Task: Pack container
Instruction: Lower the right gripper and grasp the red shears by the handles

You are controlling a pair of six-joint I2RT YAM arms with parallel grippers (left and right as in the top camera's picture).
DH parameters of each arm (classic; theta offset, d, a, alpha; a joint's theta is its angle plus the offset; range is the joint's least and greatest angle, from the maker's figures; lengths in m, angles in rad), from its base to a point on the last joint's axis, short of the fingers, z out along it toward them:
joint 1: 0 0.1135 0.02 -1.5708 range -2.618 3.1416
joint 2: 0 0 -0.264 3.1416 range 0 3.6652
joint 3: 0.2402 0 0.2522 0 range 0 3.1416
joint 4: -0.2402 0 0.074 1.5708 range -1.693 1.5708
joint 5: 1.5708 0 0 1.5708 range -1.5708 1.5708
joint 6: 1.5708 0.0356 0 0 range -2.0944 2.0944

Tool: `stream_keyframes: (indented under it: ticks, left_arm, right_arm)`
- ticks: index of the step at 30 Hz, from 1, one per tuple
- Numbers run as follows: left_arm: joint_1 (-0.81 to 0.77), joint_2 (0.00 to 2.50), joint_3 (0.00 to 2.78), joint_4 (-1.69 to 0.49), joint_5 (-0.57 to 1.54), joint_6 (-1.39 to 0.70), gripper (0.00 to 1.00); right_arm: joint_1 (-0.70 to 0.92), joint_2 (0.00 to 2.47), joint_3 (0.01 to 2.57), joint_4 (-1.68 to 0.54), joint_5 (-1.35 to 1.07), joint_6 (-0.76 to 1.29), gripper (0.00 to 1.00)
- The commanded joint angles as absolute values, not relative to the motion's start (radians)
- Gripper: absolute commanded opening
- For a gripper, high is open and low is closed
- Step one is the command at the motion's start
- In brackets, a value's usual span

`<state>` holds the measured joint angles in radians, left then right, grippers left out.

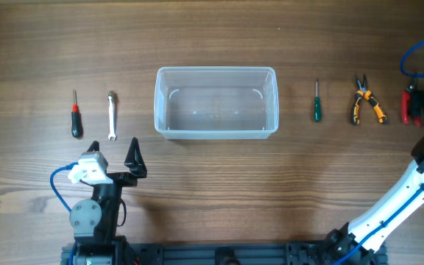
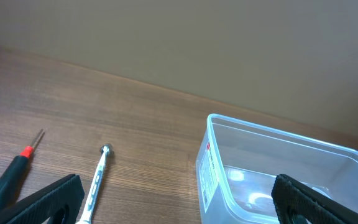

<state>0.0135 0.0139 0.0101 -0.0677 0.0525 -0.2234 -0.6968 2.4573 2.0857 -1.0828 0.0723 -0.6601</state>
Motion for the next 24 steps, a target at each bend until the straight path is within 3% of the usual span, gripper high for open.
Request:
stream_keyframes:
  ticks: [1, 5, 7, 9, 17, 19, 24]
  left_arm:
    - [0.02, 0.008, 0.006, -0.073, 0.051, -0.233, 1.0]
    - [0.02, 0.008, 0.006, -0.073, 0.051, -0.233, 1.0]
    - [0.02, 0.008, 0.006, -0.073, 0.051, -0.233, 1.0]
    - [0.02, 0.008, 0.006, -0.073, 0.051, -0.233, 1.0]
    - [0.02, 0.008, 0.006, -0.073, 0.051, -0.233, 1.0]
    - [0.02, 0.008, 0.006, -0.073, 0.051, -0.233, 1.0]
    - [0.02, 0.008, 0.006, -0.073, 0.051, -0.233, 0.99]
  right_arm:
    - [-0.697, 2.478, 2.086, -1.081, 0.083, -0.663, 1.0]
    - [-0.697, 2.478, 2.086, -1.081, 0.083, -0.663, 0.96]
    - [-0.697, 2.478, 2.086, -1.081, 0.082, -0.662, 0.76]
    - [-0.697, 2.478, 2.086, -1.081, 0.082, -0.662, 0.66]
    - [-0.697, 2.478, 2.086, -1.077, 0.053, -0.654, 0.67]
    - [-0.697, 2.478, 2.086, -1.07, 0.037, -0.654, 0.61]
    - [-0.697, 2.478, 2.086, -1.058, 0.001, -0.655, 0.57]
